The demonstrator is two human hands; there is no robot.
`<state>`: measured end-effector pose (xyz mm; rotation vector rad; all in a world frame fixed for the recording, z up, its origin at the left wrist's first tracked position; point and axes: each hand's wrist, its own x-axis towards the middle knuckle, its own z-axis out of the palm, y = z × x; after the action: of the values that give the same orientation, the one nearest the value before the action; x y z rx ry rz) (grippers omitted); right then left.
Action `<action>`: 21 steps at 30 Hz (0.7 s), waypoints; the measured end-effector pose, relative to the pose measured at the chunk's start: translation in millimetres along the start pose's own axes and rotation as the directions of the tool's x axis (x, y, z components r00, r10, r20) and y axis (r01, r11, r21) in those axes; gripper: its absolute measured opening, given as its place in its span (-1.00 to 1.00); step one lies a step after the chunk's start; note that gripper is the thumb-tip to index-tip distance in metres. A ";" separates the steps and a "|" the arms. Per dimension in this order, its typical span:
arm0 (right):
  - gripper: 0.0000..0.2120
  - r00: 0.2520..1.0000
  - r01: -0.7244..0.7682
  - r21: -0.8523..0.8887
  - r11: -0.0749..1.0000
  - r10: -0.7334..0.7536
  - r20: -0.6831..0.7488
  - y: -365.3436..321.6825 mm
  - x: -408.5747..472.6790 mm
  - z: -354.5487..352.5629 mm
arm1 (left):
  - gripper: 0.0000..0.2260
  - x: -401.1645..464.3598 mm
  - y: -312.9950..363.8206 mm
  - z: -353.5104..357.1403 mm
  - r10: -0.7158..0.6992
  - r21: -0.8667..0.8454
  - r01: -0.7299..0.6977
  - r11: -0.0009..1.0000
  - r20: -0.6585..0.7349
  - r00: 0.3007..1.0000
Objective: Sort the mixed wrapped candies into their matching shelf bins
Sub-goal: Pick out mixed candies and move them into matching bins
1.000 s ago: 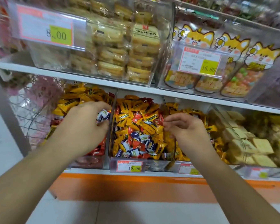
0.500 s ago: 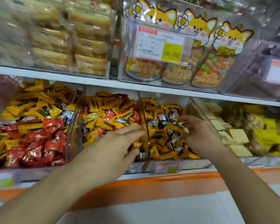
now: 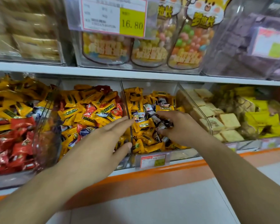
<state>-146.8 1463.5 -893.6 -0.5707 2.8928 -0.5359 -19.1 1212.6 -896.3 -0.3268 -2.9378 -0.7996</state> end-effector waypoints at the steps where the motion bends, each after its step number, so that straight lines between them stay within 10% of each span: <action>1: -0.36 1.000 0.012 0.005 1.000 -0.013 0.014 1.3 3.1 0.7 | -0.41 -0.5 0.5 -0.7 -0.001 -0.002 0.001 1.000 0.000 1.000; 21: -0.75 0.951 -0.084 0.159 0.984 0.127 -0.283 -1.7 -5.0 -3.6 | -0.42 -2.3 0.2 -7.9 -0.012 -0.013 0.012 1.000 0.022 1.000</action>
<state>-142.4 1465.1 -889.3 -0.3366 3.0981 -0.8740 -16.7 1208.3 -889.7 -0.3211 -2.9590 -0.8232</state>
